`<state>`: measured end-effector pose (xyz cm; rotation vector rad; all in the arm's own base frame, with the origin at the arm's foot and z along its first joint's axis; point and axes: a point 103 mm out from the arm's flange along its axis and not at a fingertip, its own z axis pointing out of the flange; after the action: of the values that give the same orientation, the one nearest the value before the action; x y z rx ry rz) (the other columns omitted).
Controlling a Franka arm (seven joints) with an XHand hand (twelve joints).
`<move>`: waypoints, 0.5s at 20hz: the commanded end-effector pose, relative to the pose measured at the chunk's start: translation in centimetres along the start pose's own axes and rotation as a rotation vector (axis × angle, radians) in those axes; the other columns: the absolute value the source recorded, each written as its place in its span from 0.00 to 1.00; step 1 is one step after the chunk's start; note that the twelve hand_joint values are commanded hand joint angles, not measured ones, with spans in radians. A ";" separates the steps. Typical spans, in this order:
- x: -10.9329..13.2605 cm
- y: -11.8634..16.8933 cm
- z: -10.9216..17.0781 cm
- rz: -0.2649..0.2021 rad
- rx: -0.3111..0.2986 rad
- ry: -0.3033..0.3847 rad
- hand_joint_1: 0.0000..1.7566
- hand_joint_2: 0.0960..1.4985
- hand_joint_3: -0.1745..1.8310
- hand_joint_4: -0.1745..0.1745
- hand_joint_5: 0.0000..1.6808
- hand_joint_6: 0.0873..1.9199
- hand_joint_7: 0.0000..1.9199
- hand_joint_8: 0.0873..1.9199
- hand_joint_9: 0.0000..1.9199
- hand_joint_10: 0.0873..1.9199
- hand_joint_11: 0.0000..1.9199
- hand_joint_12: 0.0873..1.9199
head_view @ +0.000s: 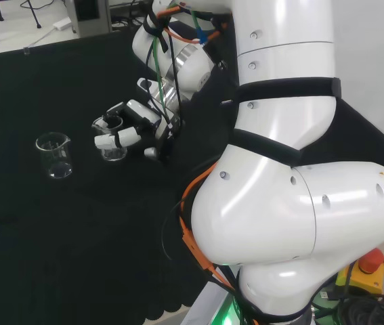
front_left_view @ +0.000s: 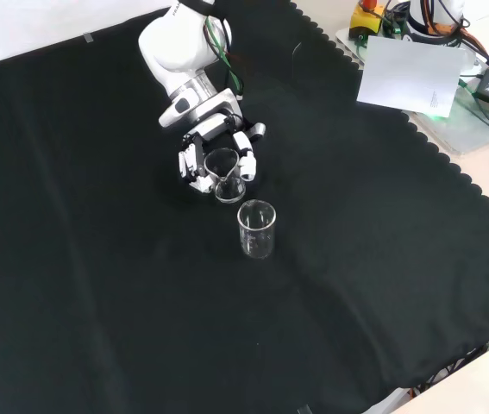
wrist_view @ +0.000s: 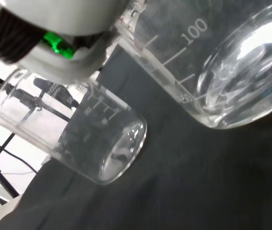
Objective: Pick up the beaker on the right.
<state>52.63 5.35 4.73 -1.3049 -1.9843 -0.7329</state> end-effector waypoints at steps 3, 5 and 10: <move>2.2 0.8 -2.8 -0.070 0.038 -0.150 0.76 0.39 0.37 0.00 0.86 0.10 0.82 0.00 0.82 0.03 0.58 0.44; 2.8 0.8 -3.2 -0.089 0.054 -0.176 0.76 0.38 0.38 0.00 0.87 0.09 0.82 0.00 0.83 0.02 0.59 0.44; 4.2 0.5 -3.5 -0.116 0.092 -0.207 0.76 0.38 0.38 0.00 0.87 0.09 0.83 0.00 0.83 0.02 0.59 0.44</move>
<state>53.34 5.12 9.20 -1.2830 -2.1862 -0.6363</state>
